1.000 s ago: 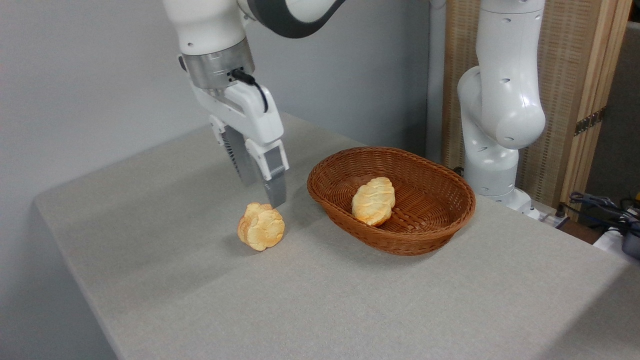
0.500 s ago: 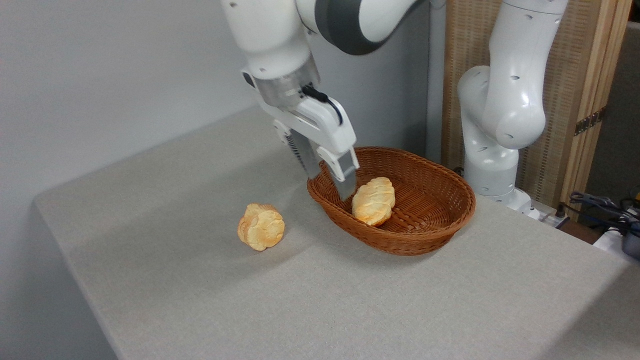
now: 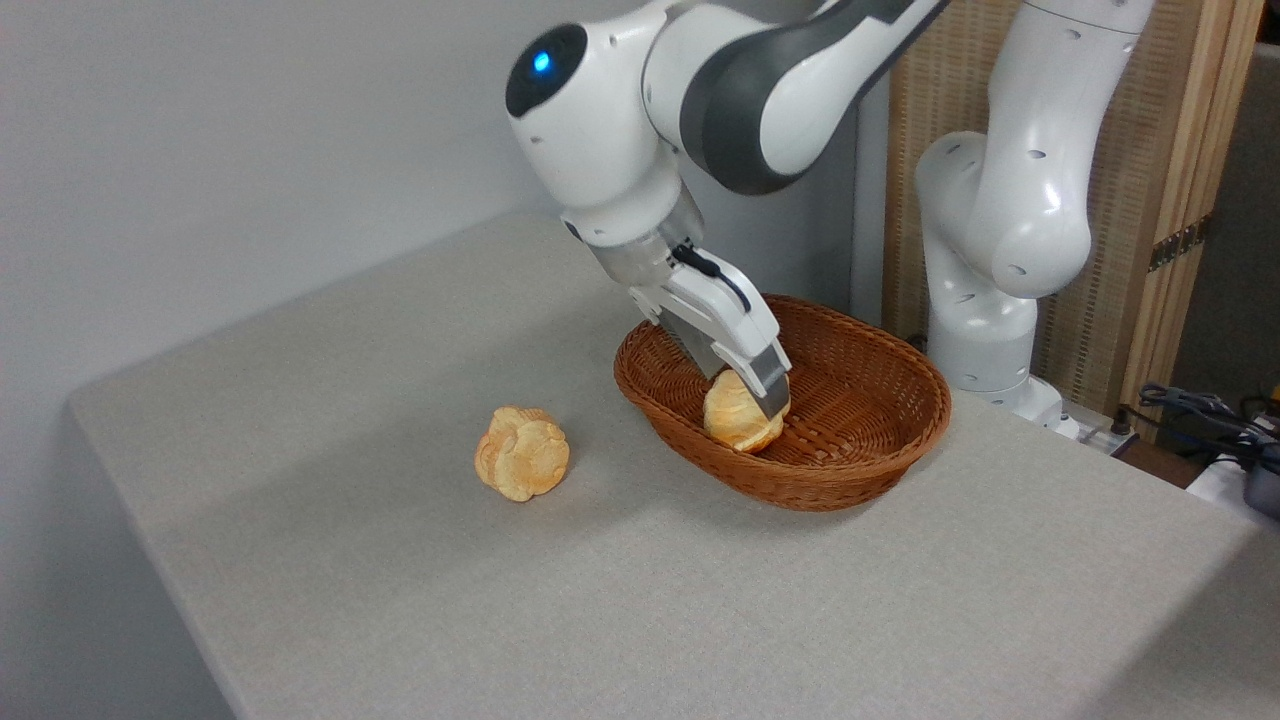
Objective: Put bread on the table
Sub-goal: 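Close the gripper fingers around the bread roll in the basket, then lift the bread roll out of the basket toward the other roll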
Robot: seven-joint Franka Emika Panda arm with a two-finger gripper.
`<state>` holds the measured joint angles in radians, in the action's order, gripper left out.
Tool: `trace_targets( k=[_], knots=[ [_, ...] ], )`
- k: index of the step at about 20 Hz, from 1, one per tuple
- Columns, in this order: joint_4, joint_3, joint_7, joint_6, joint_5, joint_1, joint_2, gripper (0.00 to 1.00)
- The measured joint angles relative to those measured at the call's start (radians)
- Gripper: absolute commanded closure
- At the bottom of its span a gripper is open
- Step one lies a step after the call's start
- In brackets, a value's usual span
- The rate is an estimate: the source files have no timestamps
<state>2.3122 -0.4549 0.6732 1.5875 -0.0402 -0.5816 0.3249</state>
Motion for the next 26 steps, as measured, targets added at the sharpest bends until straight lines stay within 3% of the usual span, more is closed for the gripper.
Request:
trace_targets(
  k=[7, 8, 10, 11, 19, 26],
  knots=[
    [0.077, 0.001, 0.000, 0.125, 0.000, -0.018, -0.015, 0.01],
    [0.077, 0.002, 0.000, 0.128, -0.001, -0.025, -0.021, 0.14],
    [0.076, 0.004, 0.000, 0.130, -0.002, -0.031, -0.029, 0.65],
    [0.075, 0.004, 0.000, 0.130, -0.002, -0.031, -0.030, 0.75],
    [0.075, 0.005, 0.010, 0.125, -0.002, -0.032, -0.030, 0.77],
    [0.054, 0.006, 0.030, 0.043, -0.002, -0.035, -0.026, 0.77]
  ],
)
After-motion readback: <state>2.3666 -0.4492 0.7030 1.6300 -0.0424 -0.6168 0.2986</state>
